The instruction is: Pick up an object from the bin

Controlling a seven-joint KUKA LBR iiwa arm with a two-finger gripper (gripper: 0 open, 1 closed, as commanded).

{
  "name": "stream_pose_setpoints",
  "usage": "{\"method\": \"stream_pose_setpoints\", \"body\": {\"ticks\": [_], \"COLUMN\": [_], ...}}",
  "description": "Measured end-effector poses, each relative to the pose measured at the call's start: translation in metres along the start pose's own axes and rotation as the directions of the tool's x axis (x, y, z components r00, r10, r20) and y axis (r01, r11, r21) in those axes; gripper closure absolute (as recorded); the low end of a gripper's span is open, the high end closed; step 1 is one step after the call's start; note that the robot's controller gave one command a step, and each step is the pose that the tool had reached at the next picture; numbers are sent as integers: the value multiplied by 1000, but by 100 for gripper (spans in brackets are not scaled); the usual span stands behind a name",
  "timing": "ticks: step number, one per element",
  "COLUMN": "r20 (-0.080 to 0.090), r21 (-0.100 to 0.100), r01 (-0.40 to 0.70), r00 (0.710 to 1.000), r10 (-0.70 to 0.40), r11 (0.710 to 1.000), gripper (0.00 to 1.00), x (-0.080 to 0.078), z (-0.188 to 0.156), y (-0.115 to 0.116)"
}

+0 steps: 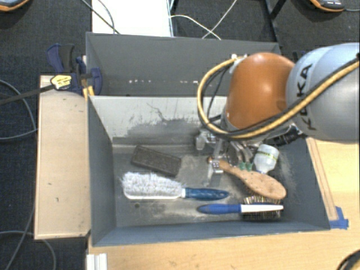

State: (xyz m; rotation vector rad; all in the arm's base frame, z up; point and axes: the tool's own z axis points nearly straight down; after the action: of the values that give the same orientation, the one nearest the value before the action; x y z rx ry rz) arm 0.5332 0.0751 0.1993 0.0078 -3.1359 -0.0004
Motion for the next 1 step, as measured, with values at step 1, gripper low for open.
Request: {"method": "stream_pose_setpoints", "body": {"ticks": [1], "r20": [8], "r21": [-1], "r01": [-4], "r00": [1000], "r10": [4], "r11": [1000], "gripper": [0], "x": [-2], "z": [-4], "y": [-1]}}
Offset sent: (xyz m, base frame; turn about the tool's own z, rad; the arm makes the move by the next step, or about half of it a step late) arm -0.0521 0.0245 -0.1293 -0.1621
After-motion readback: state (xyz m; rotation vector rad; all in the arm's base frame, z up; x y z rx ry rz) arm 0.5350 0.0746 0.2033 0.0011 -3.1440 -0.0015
